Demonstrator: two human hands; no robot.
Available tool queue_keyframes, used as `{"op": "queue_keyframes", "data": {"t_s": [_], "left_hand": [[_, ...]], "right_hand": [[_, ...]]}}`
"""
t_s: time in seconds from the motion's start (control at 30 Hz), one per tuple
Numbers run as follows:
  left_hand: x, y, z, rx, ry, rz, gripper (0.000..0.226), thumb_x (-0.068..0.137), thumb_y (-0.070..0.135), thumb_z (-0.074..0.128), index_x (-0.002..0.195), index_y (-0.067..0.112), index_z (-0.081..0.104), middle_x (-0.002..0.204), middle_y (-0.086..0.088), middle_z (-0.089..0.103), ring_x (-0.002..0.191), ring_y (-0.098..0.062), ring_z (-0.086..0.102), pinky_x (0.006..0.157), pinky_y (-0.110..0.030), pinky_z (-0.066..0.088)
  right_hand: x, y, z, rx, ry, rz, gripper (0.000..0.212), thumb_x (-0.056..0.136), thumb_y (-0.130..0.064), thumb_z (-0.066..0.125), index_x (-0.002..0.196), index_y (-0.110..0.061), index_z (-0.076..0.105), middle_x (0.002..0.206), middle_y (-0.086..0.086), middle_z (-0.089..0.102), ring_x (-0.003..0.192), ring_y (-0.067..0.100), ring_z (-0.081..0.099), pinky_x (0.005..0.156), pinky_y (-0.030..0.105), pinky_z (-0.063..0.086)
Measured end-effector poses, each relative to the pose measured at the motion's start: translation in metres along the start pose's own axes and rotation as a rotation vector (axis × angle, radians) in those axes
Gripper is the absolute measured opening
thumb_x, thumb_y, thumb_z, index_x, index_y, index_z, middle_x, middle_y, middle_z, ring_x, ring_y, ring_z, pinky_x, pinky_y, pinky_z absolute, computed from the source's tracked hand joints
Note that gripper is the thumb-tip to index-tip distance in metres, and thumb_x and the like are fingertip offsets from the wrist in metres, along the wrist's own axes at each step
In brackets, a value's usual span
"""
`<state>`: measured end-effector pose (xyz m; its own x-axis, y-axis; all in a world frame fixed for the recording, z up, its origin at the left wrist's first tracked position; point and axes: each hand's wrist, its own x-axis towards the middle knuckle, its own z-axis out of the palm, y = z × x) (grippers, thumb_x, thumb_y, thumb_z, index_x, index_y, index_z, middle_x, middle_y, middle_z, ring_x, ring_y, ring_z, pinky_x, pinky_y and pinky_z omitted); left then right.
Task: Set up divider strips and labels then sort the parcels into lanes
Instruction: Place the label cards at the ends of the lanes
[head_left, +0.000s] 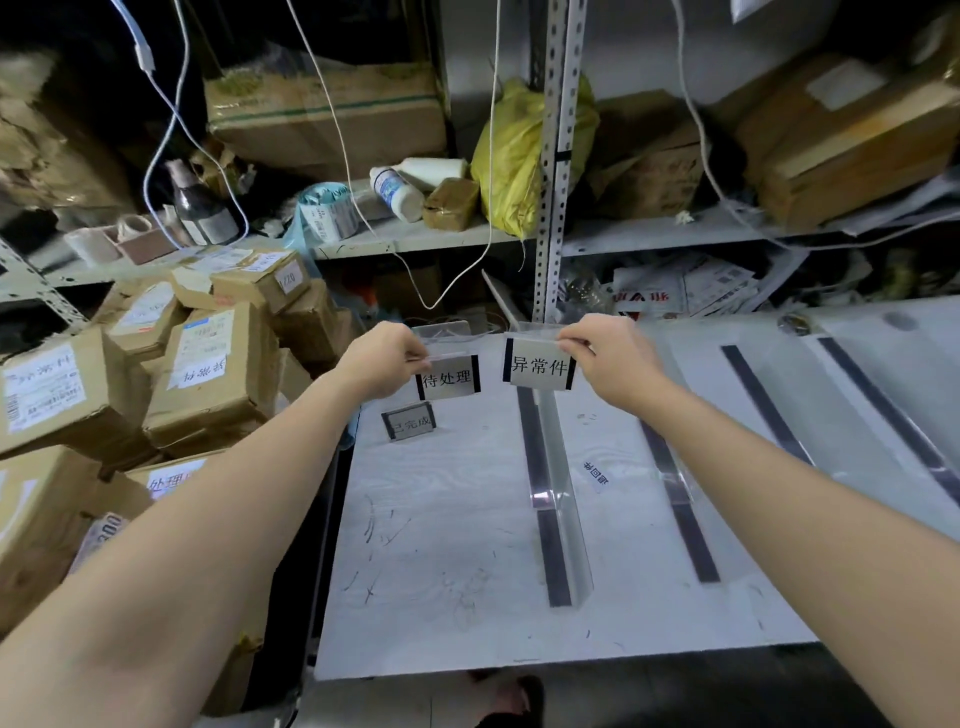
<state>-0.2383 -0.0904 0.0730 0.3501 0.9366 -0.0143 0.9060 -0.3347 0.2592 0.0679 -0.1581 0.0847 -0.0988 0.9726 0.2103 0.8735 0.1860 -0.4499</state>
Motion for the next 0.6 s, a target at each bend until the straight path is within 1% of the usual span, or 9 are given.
{"op": "queue_keyframes", "data": {"t_s": [0.1, 0.2, 0.27, 0.3, 0.37, 0.4, 0.47, 0.57, 0.6], "left_hand": [[0.016, 0.004, 0.014, 0.004, -0.039, 0.010, 0.024, 0.094, 0.033, 0.071, 0.088, 0.011, 0.078, 0.091, -0.005, 0.076, 0.086, -0.028, 0.069, 0.076, -0.043, 0.059], [0.038, 0.006, 0.036, 0.007, -0.082, 0.047, 0.026, 0.095, 0.034, 0.070, 0.076, 0.016, 0.070, 0.080, -0.008, 0.071, 0.078, -0.030, 0.063, 0.066, -0.037, 0.050], [0.052, 0.007, 0.052, 0.009, -0.111, 0.056, 0.023, 0.095, 0.035, 0.069, 0.075, 0.024, 0.064, 0.078, -0.006, 0.069, 0.073, -0.024, 0.057, 0.066, -0.036, 0.050], [0.060, 0.007, 0.060, 0.012, -0.126, 0.053, 0.024, 0.095, 0.035, 0.069, 0.075, 0.024, 0.063, 0.080, -0.008, 0.071, 0.072, -0.023, 0.056, 0.068, -0.037, 0.052], [0.074, 0.003, 0.076, 0.018, -0.158, 0.044, 0.026, 0.095, 0.036, 0.069, 0.075, 0.019, 0.068, 0.081, -0.007, 0.074, 0.073, -0.024, 0.062, 0.069, -0.039, 0.055], [0.080, 0.001, 0.085, 0.021, -0.172, 0.047, 0.025, 0.095, 0.037, 0.069, 0.075, 0.022, 0.068, 0.076, -0.004, 0.070, 0.072, -0.024, 0.063, 0.066, -0.037, 0.053], [0.089, -0.005, 0.101, 0.026, -0.199, 0.056, 0.028, 0.096, 0.036, 0.068, 0.072, 0.025, 0.057, 0.071, 0.003, 0.059, 0.069, -0.022, 0.056, 0.062, -0.032, 0.045], [0.095, -0.015, 0.119, 0.033, -0.224, 0.050, 0.037, 0.097, 0.031, 0.066, 0.065, 0.013, 0.060, 0.064, -0.005, 0.058, 0.061, -0.023, 0.048, 0.055, -0.033, 0.040], [0.095, -0.016, 0.123, 0.034, -0.225, 0.057, 0.042, 0.098, 0.029, 0.065, 0.061, 0.014, 0.053, 0.060, -0.005, 0.052, 0.058, -0.023, 0.041, 0.053, -0.032, 0.035]], "right_hand": [[-0.001, 0.013, -0.007, -0.020, 0.024, 0.028, 0.024, 0.105, -0.025, 0.051, 0.107, -0.022, 0.075, 0.101, -0.001, 0.067, 0.096, 0.024, 0.058, 0.076, 0.040, 0.050], [0.000, 0.028, -0.010, -0.076, 0.051, 0.060, 0.024, 0.105, -0.026, 0.050, 0.104, -0.020, 0.074, 0.100, 0.000, 0.067, 0.096, 0.024, 0.059, 0.075, 0.039, 0.051], [0.001, 0.038, -0.009, -0.104, 0.061, 0.084, 0.024, 0.105, -0.026, 0.050, 0.101, -0.018, 0.073, 0.101, 0.000, 0.068, 0.096, 0.024, 0.060, 0.075, 0.038, 0.052], [0.002, 0.043, -0.008, -0.110, 0.065, 0.097, 0.024, 0.105, -0.027, 0.051, 0.100, -0.018, 0.072, 0.102, 0.000, 0.068, 0.097, 0.024, 0.060, 0.075, 0.039, 0.053], [0.005, 0.052, -0.005, -0.124, 0.060, 0.125, 0.024, 0.105, -0.026, 0.051, 0.099, -0.017, 0.073, 0.102, 0.000, 0.069, 0.097, 0.024, 0.060, 0.076, 0.039, 0.053], [0.007, 0.056, -0.003, -0.132, 0.055, 0.139, 0.024, 0.105, -0.026, 0.051, 0.100, -0.016, 0.073, 0.101, 0.001, 0.068, 0.096, 0.024, 0.059, 0.075, 0.038, 0.052], [0.009, 0.062, 0.000, -0.136, 0.053, 0.165, 0.025, 0.105, -0.025, 0.051, 0.101, -0.014, 0.073, 0.098, 0.002, 0.067, 0.094, 0.025, 0.058, 0.072, 0.036, 0.048], [0.012, 0.071, 0.008, -0.127, 0.046, 0.199, 0.024, 0.105, -0.026, 0.051, 0.104, -0.016, 0.073, 0.101, 0.001, 0.068, 0.096, 0.025, 0.059, 0.074, 0.037, 0.047], [0.012, 0.072, 0.010, -0.127, 0.040, 0.205, 0.024, 0.105, -0.027, 0.051, 0.104, -0.017, 0.073, 0.101, 0.001, 0.068, 0.096, 0.026, 0.059, 0.074, 0.037, 0.047]]}}
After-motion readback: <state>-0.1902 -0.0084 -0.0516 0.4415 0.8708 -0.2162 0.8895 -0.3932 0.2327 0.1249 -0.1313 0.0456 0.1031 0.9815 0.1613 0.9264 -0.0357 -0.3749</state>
